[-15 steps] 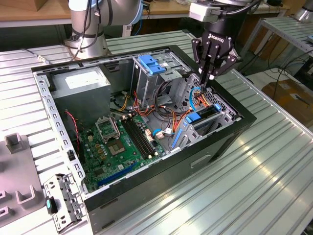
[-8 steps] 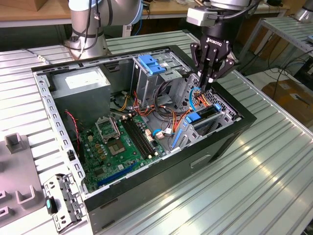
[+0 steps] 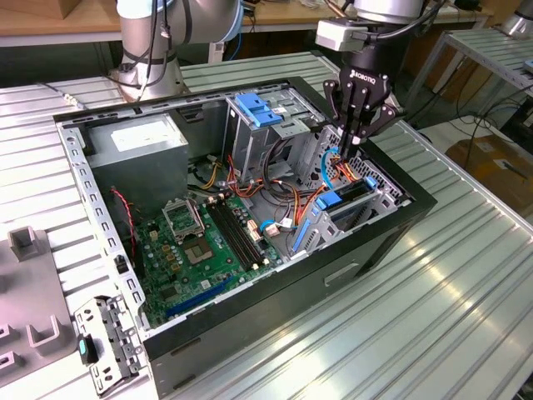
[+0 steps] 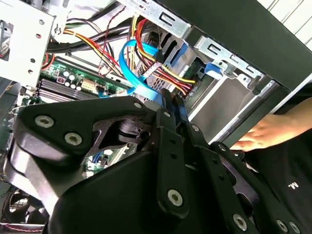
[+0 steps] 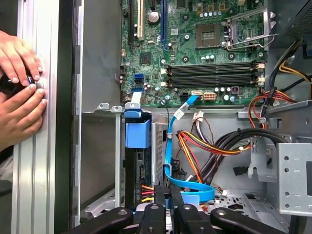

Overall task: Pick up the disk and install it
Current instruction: 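Insert the second disk wire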

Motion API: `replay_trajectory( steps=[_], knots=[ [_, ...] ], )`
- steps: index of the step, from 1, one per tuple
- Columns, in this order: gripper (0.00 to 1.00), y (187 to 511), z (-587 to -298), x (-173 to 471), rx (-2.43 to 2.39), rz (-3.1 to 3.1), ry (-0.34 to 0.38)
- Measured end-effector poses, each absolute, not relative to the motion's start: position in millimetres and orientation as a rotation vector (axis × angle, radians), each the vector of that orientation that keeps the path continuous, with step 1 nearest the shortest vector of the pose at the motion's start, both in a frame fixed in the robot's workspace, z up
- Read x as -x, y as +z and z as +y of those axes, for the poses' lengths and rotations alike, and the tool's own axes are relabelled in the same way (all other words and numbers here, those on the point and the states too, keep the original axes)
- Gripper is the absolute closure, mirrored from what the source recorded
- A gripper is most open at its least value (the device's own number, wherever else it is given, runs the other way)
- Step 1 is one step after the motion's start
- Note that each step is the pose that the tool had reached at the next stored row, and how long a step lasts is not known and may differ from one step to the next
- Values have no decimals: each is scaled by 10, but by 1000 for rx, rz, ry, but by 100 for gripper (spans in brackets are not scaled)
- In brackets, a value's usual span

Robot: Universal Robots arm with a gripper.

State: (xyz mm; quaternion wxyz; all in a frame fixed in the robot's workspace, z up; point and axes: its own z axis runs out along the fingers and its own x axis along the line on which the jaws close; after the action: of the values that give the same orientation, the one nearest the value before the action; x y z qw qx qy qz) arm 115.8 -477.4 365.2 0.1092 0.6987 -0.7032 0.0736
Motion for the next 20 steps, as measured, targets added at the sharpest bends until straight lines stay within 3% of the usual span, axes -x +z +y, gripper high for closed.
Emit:
replay_trajectory(
  steps=[13, 20],
  knots=[
    [84, 3633, -4875, -1037, -2061, -2066, 218],
    [84, 3598, -5097, -1034, -2087, -2090, 172]
  ],
)
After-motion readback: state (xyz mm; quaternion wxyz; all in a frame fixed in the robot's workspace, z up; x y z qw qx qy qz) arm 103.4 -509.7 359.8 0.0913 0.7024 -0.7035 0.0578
